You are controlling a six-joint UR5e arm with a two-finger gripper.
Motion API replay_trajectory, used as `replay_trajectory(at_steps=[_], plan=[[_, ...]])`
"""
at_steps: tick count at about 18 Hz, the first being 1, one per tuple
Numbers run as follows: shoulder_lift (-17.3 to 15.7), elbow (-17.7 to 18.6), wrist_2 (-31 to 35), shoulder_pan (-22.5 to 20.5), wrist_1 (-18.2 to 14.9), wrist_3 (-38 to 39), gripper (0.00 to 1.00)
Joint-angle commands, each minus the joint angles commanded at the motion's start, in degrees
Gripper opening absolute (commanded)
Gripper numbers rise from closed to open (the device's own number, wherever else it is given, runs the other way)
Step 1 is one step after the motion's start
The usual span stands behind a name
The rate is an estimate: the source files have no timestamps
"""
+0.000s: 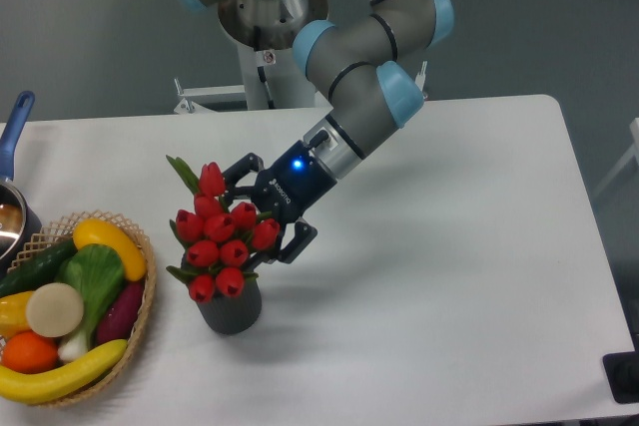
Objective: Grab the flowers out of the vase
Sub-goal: 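Lower the gripper around the tulip stems just above the vase rim, then close the gripper on the bundle of tulip stems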
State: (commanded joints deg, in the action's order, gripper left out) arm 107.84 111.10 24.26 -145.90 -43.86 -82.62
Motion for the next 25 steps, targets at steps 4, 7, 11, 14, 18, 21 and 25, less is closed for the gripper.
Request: replay_trajectory(at_steps=[4,7,11,14,18,21,25], plan=[[0.9,-1.2,-0.1,0.8,0.0,0.1,1.0],[1.1,-1.5,-0.1,1.3,0.0,0.1,1.0],[1.6,-2.0,-1.5,1.3,0.0,0.0,0.96],[1.6,-2.1,-1.5,1.2,0.0,0.0,0.72],[1.5,-2.0,-1.5,1.1,0.0,0.1,0.55],[1.3,-1.6,-1.5,1.0,0.0,0.5,0.49],[1.1,-1.4,-1.5,0.9,-0.1,2.0,0.41]])
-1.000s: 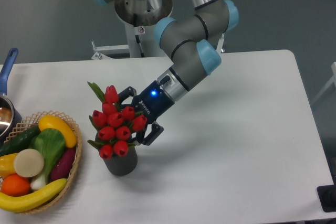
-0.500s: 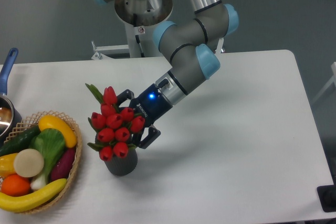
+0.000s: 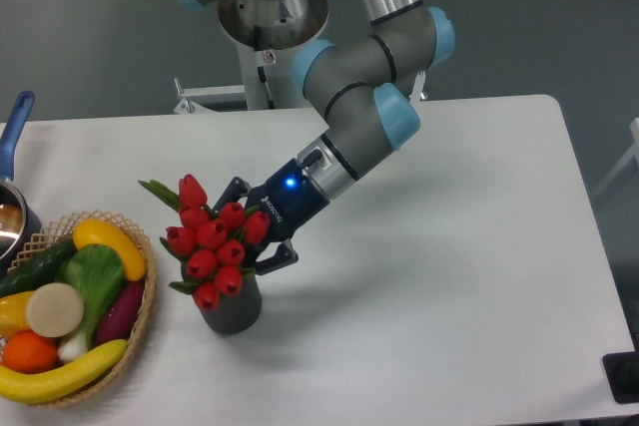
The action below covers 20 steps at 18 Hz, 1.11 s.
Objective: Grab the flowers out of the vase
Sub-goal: 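Close the gripper on the bundle of tulip stems, then lift the tulip bunch up out of the vase and away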
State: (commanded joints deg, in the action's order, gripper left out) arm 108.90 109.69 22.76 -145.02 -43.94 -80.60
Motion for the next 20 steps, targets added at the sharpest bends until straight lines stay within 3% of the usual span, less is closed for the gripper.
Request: replay_trajectory(at_steps=[5,20], plan=[[-0.4,0.0,-0.1,-0.1,0.1,1.4,0.4],[-6.7,-3.5,-2.6,-1.7,0.0,13.5,0.4]])
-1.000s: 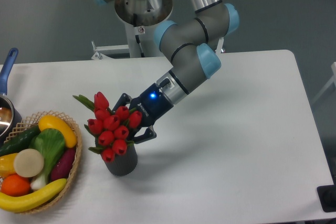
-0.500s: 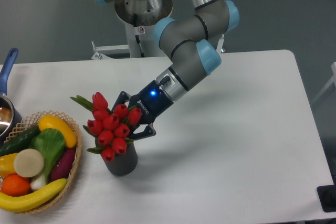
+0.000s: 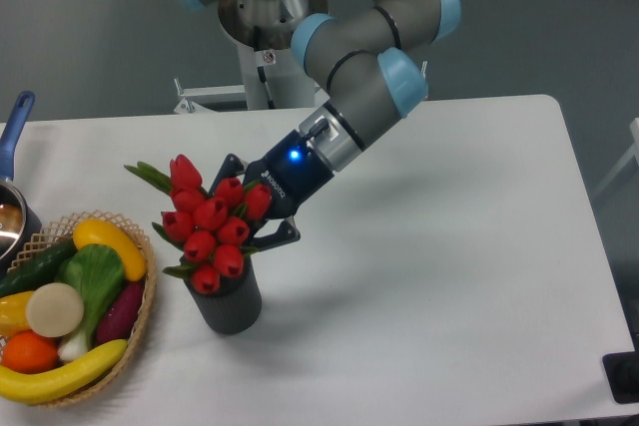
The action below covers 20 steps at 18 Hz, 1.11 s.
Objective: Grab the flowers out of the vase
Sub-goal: 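Lift the tulip bunch up out of the vase and away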
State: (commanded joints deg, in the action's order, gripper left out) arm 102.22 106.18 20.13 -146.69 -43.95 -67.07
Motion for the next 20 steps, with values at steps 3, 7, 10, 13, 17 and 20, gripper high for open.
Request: replay_trajectory(at_steps=[3,7,10,13,17,20], plan=[[-0.9,-1.6,0.0,-0.1,0.0,3.3,0.4],[-1.9,-3.2,0.0,-0.7,0.0,4.9,0.4],[-4.0,-3.8,0.0,-1.1,0.0,8.7,0.37],[-6.1,-4.0,0.0,-2.6,0.0,10.4,0.37],[-8.3,-3.0,0.0,-4.5,-0.1,11.4,0.37],[-8.6,-3.2,0.0,-7.6,-0.1,12.1,0.37]])
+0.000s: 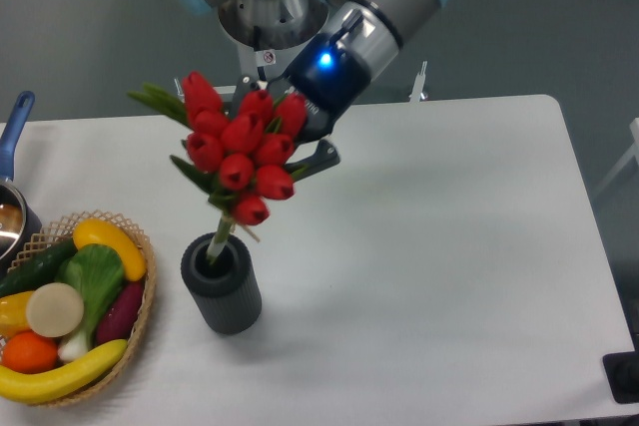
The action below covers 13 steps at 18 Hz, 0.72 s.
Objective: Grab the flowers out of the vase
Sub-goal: 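Lift the tulip bunch up out of the vase and away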
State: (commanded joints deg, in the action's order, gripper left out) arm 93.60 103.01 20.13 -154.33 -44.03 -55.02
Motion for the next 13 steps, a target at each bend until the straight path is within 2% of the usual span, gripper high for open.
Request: replay_trajectory(at_steps=[5,8,13], plan=[[-0.7,0.0,0.1,-5.2,0.0,1.1,0.37],[-0.1,-0.3,0.4,-10.3,0.1,0.4,0.37],[2.2,-1.1,0.4,-12.8,0.1,-2.5,0.37]])
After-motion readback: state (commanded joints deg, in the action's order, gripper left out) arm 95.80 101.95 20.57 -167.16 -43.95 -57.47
